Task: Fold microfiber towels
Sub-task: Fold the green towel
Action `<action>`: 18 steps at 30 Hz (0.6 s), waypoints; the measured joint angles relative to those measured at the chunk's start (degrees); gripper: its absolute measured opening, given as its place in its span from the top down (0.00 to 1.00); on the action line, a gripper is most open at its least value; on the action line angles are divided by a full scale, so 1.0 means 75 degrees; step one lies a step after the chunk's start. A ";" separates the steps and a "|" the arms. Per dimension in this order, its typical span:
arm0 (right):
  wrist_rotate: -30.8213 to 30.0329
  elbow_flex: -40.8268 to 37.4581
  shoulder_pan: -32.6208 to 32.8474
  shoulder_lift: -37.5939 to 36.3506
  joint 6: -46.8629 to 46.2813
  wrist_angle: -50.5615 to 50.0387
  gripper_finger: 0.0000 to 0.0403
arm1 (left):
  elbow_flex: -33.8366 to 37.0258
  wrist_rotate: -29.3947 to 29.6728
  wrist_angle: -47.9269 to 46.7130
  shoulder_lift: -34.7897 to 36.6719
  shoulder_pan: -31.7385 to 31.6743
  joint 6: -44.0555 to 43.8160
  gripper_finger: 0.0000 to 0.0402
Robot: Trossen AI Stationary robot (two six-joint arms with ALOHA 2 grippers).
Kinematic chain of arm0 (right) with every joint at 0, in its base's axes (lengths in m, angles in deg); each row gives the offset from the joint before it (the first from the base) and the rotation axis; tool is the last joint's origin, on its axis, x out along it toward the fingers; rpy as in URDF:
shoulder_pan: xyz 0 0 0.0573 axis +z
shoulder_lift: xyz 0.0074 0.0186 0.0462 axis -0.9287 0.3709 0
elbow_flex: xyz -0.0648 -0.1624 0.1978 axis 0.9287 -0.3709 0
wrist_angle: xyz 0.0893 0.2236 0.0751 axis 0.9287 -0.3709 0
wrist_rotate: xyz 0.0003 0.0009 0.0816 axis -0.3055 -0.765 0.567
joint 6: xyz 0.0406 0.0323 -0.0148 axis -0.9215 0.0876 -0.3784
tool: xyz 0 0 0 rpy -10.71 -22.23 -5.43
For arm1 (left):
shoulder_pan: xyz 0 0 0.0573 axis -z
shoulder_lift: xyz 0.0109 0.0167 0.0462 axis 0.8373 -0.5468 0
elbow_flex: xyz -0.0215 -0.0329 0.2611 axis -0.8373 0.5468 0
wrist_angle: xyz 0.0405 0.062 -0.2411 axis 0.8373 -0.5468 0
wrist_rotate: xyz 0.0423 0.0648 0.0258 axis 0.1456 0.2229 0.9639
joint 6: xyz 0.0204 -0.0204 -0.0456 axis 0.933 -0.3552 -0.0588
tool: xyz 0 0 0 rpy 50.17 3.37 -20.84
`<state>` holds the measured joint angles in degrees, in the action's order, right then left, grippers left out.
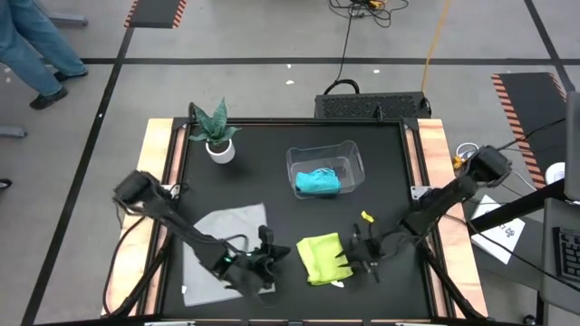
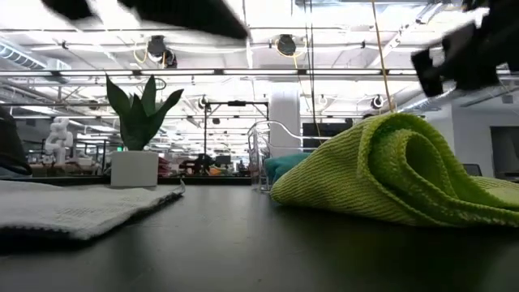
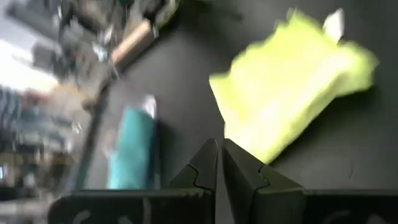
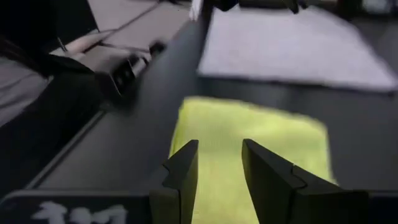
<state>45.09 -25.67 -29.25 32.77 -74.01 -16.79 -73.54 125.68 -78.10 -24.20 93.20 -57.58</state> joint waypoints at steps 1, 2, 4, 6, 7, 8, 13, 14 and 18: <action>-0.0031 0.0003 0.0000 -0.0307 0.0192 -0.0184 0.71 | 0.0084 -0.0007 0.0114 0.0292 0.0060 0.0318 0.94; -0.0074 0.0006 0.0003 -0.0635 0.0357 -0.0478 0.71 | 0.0193 -0.0059 0.0284 0.0598 0.0098 0.0603 0.94; -0.0259 0.0006 -0.0015 -0.1320 0.0547 -0.1233 0.71 | 0.0521 -0.0408 0.0846 0.1272 0.0105 0.1087 0.94; -0.0254 0.0006 -0.0136 -0.1920 0.0609 -0.1939 0.71 | 0.1089 -0.0810 0.1472 0.2042 0.0049 0.1556 0.94; -0.0254 -0.0003 -0.0178 -0.2225 0.0630 -0.2347 0.71 | 0.1409 -0.0999 0.1862 0.2422 -0.0014 0.1732 0.94; -0.0259 -0.0041 -0.0232 -0.2519 0.0647 -0.2637 0.71 | 0.1763 -0.1236 0.2219 0.2819 -0.0092 0.1861 0.94; -0.0249 -0.0560 -0.0502 -0.3811 0.0971 -0.2904 0.71 | 0.3429 -0.2168 0.3442 0.4555 -0.0486 0.2074 0.94; -0.0237 -0.0692 -0.0555 -0.4056 0.1008 -0.2827 0.71 | 0.3716 -0.2186 0.3540 0.4856 -0.0524 0.2109 0.94; 0.0025 -0.1391 -0.0779 -0.4966 0.0970 -0.2377 0.71 | 0.4588 -0.2196 0.3975 0.5898 -0.0486 0.2115 0.94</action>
<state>45.27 -36.10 -35.09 -4.48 -66.73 -34.61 -39.13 109.21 -48.28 20.03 89.55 -41.72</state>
